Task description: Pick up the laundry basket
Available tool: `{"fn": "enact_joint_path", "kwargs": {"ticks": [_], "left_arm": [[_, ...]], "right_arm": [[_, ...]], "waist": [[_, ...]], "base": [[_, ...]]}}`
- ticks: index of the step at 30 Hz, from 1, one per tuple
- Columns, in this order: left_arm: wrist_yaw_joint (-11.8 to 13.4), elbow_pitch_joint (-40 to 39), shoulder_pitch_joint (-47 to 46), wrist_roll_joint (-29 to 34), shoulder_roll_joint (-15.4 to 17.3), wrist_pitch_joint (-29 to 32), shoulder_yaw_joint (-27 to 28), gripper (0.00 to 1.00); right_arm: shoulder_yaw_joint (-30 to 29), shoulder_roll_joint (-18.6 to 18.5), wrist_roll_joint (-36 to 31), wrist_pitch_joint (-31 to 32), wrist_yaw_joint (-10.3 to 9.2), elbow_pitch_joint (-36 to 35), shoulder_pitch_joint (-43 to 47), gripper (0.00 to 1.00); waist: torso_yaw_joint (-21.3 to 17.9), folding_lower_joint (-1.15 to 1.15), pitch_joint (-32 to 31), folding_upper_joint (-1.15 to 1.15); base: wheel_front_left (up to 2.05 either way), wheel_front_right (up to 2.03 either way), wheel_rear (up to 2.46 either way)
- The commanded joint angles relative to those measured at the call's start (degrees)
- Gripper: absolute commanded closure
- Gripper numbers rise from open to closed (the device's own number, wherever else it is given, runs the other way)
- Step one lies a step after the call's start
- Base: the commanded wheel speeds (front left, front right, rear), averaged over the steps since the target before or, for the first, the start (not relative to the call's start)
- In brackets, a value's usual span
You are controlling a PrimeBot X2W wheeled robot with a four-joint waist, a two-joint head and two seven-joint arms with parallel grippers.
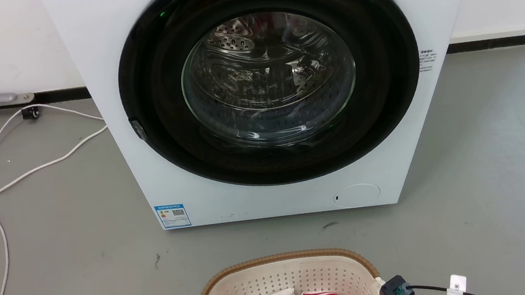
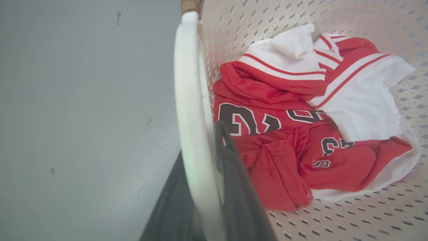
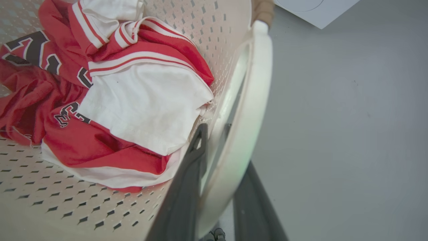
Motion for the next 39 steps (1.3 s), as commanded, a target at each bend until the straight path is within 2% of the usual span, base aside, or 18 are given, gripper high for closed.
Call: {"fn": "enact_joint_path", "kwargs": {"ticks": [1,39], "left_arm": [[0.15,-0.68,-0.40,0.13,0.44,-0.87,-0.21,1.00],[0.33,-0.67,-0.04,-2.18,1.06,-1.33,-1.92,1.00]], "right_arm": [[0.87,0.14,-0.24,0.15,0.78,0.37,0.47,1.00],[3.96,0.14,2.54,-0.43,0.78,1.50,-0.04,1.00]], "waist": [[0.01,0.00,0.05,0.00],[-0.12,0.00,0.23,0.00]], "base": [[0.00,0.00,0.00],[0.00,0.00,0.00]]}}
